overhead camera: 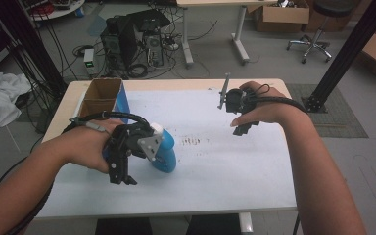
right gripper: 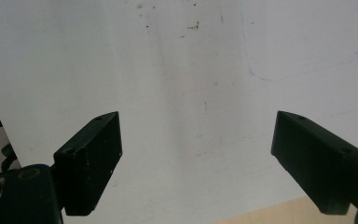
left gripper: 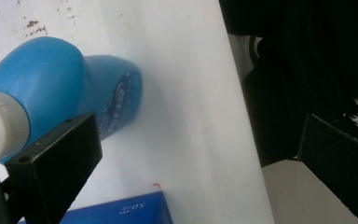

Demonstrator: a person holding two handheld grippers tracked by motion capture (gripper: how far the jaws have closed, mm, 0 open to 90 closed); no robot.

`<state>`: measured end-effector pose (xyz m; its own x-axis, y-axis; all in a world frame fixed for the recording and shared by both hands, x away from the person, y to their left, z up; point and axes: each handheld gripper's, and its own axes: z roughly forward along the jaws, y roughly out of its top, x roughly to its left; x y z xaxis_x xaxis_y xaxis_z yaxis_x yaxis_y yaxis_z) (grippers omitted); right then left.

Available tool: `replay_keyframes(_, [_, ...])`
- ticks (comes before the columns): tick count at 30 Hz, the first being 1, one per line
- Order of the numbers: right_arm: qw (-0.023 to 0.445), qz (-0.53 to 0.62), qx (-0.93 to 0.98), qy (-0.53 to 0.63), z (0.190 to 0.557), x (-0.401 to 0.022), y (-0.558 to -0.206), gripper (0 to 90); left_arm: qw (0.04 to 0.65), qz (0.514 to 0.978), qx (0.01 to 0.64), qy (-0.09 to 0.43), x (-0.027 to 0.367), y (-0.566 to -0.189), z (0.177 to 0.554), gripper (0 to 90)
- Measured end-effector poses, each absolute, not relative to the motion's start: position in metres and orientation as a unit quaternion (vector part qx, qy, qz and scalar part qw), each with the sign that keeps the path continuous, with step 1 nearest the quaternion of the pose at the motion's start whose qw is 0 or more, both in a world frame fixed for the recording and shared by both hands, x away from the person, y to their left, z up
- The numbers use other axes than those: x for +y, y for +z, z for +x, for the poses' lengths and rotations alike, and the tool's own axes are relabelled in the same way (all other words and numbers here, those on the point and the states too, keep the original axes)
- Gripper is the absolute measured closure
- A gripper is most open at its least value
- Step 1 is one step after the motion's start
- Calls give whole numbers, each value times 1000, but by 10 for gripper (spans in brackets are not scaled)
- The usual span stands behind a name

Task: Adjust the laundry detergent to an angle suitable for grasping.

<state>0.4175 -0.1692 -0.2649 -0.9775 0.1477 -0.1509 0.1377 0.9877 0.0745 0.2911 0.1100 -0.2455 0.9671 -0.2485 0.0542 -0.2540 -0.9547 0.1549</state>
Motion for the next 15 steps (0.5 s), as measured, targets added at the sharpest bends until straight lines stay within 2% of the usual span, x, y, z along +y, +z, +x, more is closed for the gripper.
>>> replay_keyframes(15, [83, 81, 992, 44, 422, -176, -256, 162, 90, 988, -123, 20, 114, -238, 297, 1])
